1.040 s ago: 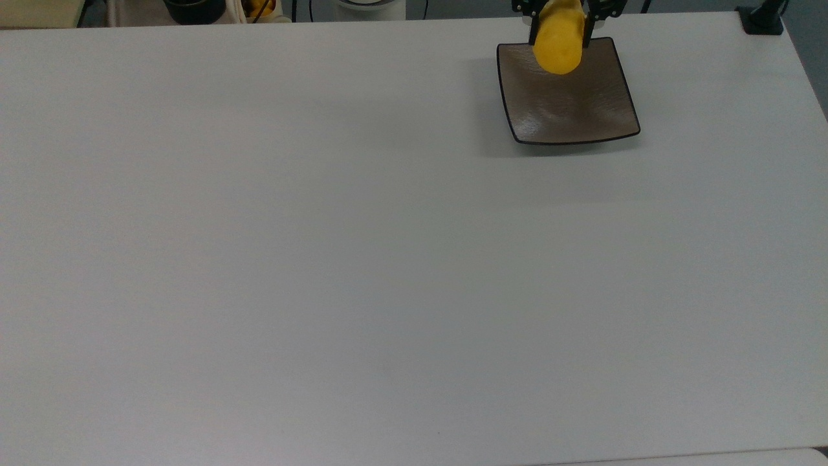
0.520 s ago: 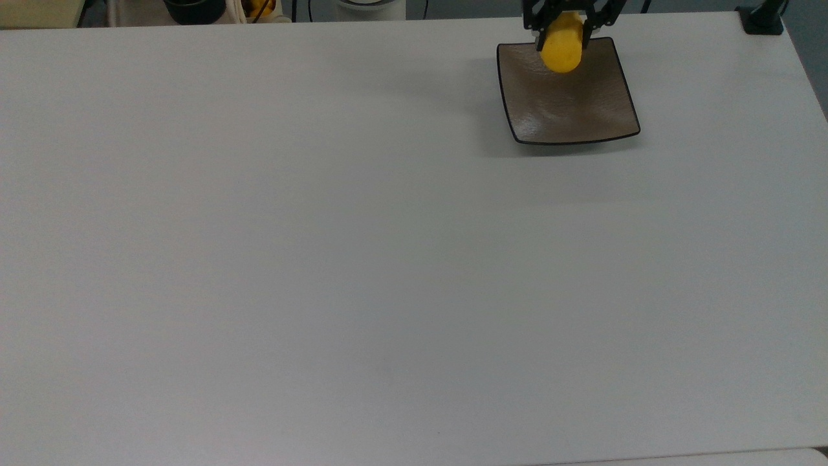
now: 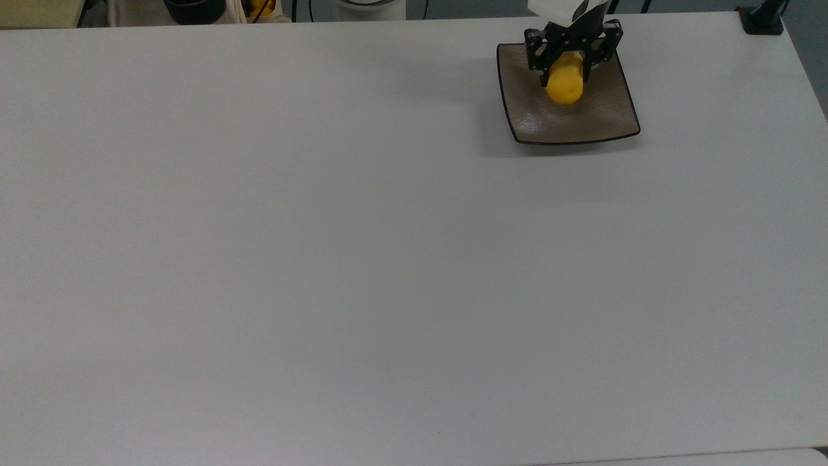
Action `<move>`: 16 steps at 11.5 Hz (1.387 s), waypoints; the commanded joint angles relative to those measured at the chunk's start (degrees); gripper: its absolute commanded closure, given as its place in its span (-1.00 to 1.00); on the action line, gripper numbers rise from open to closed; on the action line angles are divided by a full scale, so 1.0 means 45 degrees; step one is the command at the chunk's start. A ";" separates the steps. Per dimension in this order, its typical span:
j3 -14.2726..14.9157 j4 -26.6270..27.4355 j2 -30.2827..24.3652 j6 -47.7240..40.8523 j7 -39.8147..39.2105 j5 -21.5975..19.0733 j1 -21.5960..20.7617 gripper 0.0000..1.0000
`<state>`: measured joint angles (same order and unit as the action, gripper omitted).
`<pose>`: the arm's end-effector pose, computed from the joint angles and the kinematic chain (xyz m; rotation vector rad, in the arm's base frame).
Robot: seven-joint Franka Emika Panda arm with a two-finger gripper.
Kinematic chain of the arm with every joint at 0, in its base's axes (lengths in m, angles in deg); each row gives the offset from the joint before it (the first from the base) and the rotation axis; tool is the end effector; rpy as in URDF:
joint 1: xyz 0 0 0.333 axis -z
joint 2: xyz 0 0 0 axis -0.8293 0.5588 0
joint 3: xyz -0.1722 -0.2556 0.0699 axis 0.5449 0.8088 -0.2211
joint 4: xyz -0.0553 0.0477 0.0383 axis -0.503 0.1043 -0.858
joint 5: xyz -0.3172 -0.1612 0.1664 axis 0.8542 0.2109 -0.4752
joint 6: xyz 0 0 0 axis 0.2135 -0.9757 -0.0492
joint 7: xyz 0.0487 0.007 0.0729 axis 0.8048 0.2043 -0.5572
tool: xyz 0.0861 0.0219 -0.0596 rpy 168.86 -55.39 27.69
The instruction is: Put potatoes on a ceramic plate
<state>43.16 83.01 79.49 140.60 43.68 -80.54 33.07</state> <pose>0.4140 0.3641 0.3844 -3.0361 -0.2272 -0.1515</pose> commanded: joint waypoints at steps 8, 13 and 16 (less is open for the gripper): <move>-0.0040 0.0387 0.0416 0.0781 0.0021 -0.0102 -0.0229 -1.00; -0.0040 -0.2535 -0.0600 -0.2728 0.0099 0.0326 0.0881 -1.00; 0.0077 -0.5171 -0.0873 -0.6412 0.0138 0.0641 0.1992 -1.00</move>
<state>43.15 68.13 76.05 123.82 43.82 -78.71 38.62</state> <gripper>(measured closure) 0.000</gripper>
